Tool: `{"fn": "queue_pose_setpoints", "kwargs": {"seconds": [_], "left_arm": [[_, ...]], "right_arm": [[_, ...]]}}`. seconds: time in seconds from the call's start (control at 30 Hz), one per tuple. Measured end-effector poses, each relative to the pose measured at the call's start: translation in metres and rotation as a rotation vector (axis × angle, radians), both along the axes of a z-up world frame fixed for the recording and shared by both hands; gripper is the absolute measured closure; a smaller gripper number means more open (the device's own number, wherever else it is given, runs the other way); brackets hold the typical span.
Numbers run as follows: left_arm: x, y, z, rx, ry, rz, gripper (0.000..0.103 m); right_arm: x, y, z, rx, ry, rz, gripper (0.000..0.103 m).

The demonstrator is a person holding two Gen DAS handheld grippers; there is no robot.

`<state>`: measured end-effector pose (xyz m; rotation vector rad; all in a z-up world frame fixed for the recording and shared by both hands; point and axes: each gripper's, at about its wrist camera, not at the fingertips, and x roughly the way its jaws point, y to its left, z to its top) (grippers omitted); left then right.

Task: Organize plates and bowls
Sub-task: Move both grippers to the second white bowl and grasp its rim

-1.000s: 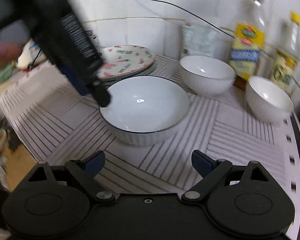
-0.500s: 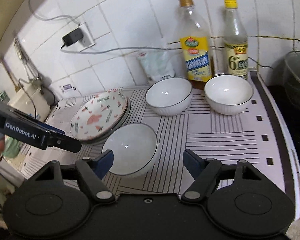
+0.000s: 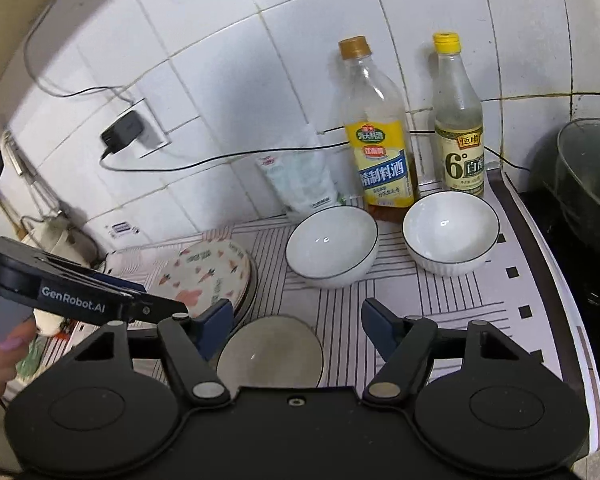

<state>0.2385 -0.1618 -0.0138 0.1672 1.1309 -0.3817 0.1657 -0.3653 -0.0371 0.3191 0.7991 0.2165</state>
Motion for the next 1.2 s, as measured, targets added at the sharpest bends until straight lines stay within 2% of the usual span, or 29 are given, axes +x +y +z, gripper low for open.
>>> {"fn": "queue_pose_setpoints", "kwargs": {"seconds": [0.23,0.27,0.47,0.57,0.7,0.8,0.9,1.0,1.07,1.13,1.2], "left_arm": [[0.032,-0.002,-0.014,0.022,0.009,-0.031,0.039],[0.037,-0.002,-0.016,0.021,0.014,-0.031,0.039],[0.071,-0.004,-0.031,0.044,0.024,-0.031,0.037],[0.092,-0.009,-0.039,0.036,0.024,-0.039,0.032],[0.120,-0.017,-0.056,0.028,0.017,-0.048,0.031],[0.140,-0.024,-0.072,0.011,0.027,-0.050,0.031],[0.150,-0.033,-0.087,0.016,0.027,-0.072,0.031],[0.156,-0.044,-0.104,0.047,0.027,-0.097,0.031],[0.157,-0.050,-0.113,0.056,0.028,-0.116,0.032],[0.157,-0.052,-0.117,0.045,0.024,-0.116,0.035],[0.157,-0.051,-0.120,0.033,0.027,-0.120,0.044]], "right_arm": [[0.038,-0.002,-0.013,0.067,0.070,-0.033,0.029],[0.045,-0.003,-0.017,0.081,0.089,-0.046,0.032],[0.076,-0.011,-0.043,0.134,0.161,-0.101,0.034],[0.092,-0.013,-0.057,0.150,0.192,-0.133,0.035],[0.113,-0.020,-0.082,0.200,0.237,-0.198,0.038],[0.126,-0.021,-0.099,0.186,0.288,-0.263,0.042],[0.134,-0.017,-0.110,0.138,0.297,-0.298,0.046],[0.140,-0.017,-0.121,0.119,0.311,-0.316,0.056],[0.140,-0.019,-0.126,0.147,0.310,-0.320,0.071],[0.139,-0.023,-0.128,0.186,0.297,-0.327,0.081],[0.139,-0.024,-0.130,0.181,0.293,-0.342,0.084]]}}
